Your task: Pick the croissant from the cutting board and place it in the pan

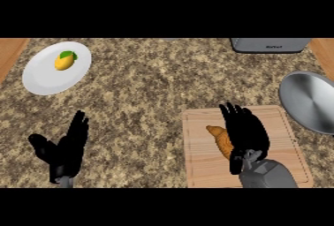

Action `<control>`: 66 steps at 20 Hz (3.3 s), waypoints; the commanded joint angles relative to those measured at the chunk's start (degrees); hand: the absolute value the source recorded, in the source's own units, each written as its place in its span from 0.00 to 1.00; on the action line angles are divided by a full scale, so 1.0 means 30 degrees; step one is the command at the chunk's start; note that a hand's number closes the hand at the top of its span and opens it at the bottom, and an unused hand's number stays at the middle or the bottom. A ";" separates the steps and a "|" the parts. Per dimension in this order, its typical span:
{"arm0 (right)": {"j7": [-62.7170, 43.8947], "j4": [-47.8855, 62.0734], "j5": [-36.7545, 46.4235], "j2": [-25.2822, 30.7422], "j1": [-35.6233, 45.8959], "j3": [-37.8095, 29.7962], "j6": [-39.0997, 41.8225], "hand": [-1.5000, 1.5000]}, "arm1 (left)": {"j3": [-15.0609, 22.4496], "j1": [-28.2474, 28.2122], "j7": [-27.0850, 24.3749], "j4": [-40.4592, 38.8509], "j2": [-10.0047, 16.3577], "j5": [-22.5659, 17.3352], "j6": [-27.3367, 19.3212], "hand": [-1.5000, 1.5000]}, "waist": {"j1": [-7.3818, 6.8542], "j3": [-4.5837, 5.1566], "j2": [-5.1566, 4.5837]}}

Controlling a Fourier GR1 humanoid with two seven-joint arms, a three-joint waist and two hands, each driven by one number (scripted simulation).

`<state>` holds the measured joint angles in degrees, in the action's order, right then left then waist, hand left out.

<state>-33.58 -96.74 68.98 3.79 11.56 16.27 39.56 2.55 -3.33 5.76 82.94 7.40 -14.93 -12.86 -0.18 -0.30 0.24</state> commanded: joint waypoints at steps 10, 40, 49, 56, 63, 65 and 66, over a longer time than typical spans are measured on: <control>0.2524 0.0677 0.0607 0.1076 -0.1713 0.0058 -0.4323 0.00 | -0.1060 0.1111 -0.0202 -0.1858 -0.0578 -0.0047 0.0450 0.50 | 0.0095 0.0103 -0.0085; 1.0340 -0.2836 -0.0736 0.4347 -0.8009 0.0775 -0.8251 1.00 | 0.0419 -0.1708 0.1272 0.2000 -0.1315 0.1484 0.0204 0.50 | 0.0206 0.0095 -0.0003; 0.9203 -1.0405 -0.0941 0.3562 -0.8926 -0.1379 -1.1650 1.00 | -0.0783 -0.0953 0.0841 0.0558 -0.0810 0.0944 0.0573 0.50 | 0.0479 0.0106 0.0043; 0.7881 -1.3042 -0.5122 0.3691 -0.8395 -0.5627 -0.8778 1.00 | -0.0712 0.0333 -0.0366 -0.1643 -0.1702 0.1211 0.0551 0.50 | 0.0215 0.0110 -0.0087; 0.6772 -0.7896 -0.7136 0.3317 -0.2925 -0.8115 -0.8259 1.00 | -0.0144 0.0006 -0.0242 -0.1072 -0.1946 0.2021 0.0120 0.50 | -0.0067 0.0102 -0.0121; 0.8153 -0.6024 -0.8392 0.3704 -0.2482 -0.9611 -0.8834 1.00 | -0.0622 -0.0450 0.0716 0.0182 -0.1375 0.1207 0.0645 0.50 | -0.0107 0.0091 -0.0108; 0.9523 -0.4679 -0.8136 0.4114 -0.2455 -1.0173 -0.9827 1.00 | -0.1466 0.0066 -0.0635 -0.1499 -0.1085 0.0840 0.1274 0.50 | -0.0061 0.0094 -0.0136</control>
<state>-10.02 -121.03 46.34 15.07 -0.13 -9.67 14.08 0.01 -3.28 5.49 82.62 3.55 -11.39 -10.49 -0.24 -0.26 0.20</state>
